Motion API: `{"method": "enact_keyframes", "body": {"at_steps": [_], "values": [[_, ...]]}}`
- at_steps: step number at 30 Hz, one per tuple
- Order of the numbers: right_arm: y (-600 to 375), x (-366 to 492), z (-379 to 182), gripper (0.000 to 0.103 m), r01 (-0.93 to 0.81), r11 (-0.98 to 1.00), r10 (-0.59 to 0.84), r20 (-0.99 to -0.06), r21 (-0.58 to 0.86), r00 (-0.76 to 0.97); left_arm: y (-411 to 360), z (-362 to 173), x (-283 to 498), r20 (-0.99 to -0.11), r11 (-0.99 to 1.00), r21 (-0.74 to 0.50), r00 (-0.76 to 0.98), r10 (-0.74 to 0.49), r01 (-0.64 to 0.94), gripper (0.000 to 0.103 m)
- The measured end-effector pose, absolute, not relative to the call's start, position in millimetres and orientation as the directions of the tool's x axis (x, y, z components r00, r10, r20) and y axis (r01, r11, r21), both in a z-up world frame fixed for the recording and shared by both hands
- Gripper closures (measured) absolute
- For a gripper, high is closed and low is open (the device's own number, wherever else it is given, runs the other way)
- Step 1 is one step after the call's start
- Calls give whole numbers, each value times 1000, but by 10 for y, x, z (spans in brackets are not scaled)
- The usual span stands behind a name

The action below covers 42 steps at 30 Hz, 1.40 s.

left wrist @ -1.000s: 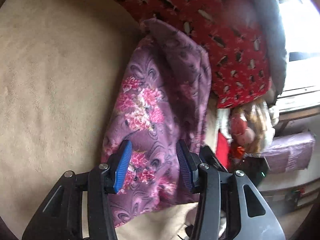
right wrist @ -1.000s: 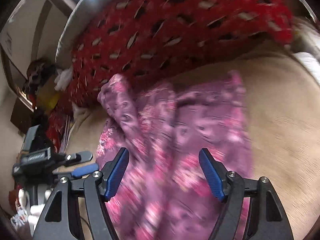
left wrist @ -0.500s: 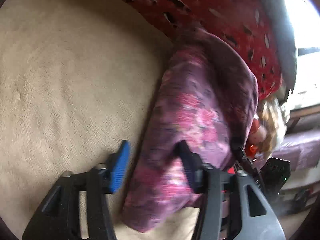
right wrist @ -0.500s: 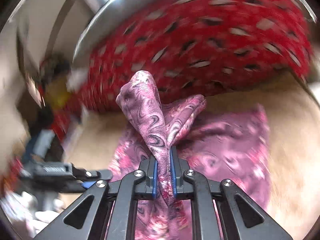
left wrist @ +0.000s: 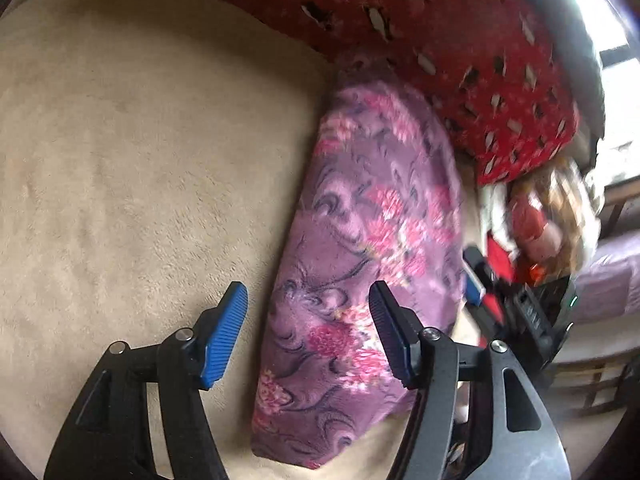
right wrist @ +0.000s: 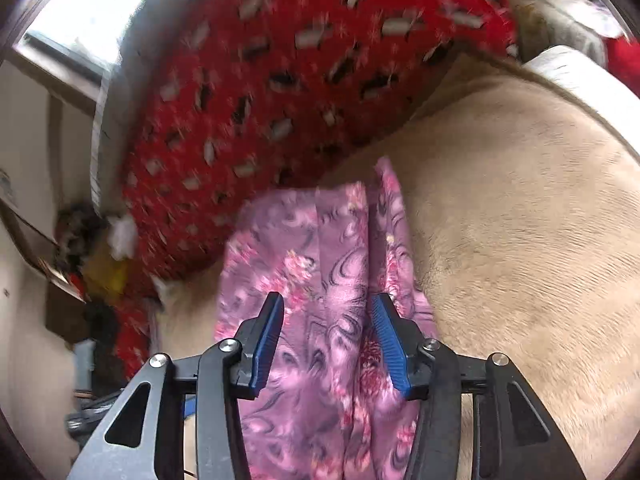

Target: Fold small clothes

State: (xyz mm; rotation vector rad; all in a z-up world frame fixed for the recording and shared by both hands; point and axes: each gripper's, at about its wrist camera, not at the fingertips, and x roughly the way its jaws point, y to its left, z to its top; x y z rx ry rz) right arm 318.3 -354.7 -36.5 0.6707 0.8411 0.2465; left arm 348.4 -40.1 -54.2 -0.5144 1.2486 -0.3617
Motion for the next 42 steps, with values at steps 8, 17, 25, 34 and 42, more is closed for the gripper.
{"method": "enact_keyframes", "body": {"at_steps": [8, 17, 25, 34, 42], "values": [[-3581, 2926, -411, 70, 23, 760, 494, -599, 650, 630, -376, -699, 3396, -806, 831, -556, 254, -535, -14, 40], [-3280, 2210, -471, 94, -120, 788, 558, -620, 603, 551, -271, -594, 3111, -809, 838, -545, 273, -520, -18, 40], [-3612, 2215, -697, 90, 0, 853, 438, -716, 522, 543, -486, -660, 2930, -864, 909, -411, 287, -413, 71, 27], [-3672, 2772, -94, 51, 12, 801, 412, -566, 598, 715, -586, -380, 3274, -854, 940, -335, 400, -333, 67, 27], [-3463, 3217, -558, 84, 59, 895, 303, -700, 442, 647, -645, -611, 3332, -872, 948, -307, 376, -313, 78, 25]]}}
